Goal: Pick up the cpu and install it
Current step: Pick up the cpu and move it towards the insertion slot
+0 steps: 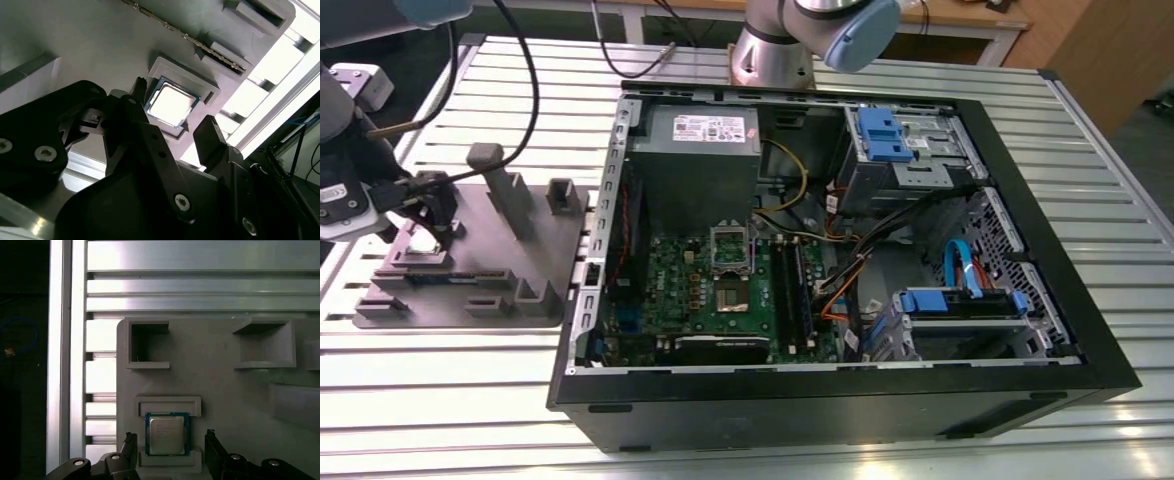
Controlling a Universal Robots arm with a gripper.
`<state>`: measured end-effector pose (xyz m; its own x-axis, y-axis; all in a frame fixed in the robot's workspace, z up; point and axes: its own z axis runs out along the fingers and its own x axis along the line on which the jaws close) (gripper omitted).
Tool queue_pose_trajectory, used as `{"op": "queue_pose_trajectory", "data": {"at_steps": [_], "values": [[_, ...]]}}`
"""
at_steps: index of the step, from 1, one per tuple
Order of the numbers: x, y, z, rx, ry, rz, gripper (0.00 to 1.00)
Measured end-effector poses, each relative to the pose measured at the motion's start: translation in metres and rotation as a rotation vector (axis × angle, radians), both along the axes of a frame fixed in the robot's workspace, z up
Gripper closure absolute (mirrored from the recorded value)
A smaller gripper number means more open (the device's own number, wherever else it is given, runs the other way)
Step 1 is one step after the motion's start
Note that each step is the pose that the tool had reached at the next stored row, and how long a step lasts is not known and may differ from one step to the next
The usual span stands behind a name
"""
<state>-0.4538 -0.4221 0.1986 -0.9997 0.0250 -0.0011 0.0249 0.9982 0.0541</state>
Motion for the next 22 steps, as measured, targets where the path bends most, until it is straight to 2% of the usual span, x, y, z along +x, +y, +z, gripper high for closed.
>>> {"op": "queue_pose_trajectory", "data": {"at_steps": [6, 11, 15, 22], "values": [[-0.0017, 0.0027, -0.0053, 0.0005, -0.0002, -0.001, 0.35], [-0.0035, 0.0031, -0.0107, 0.0012, -0.0017, -0.001, 0.35], [-0.0036, 0.0031, -0.0156, 0.0013, -0.0071, -0.001, 0.35], [-0.0036, 0.0039, -0.0170, 0.0014, -0.0097, -0.001, 0.35]]}}
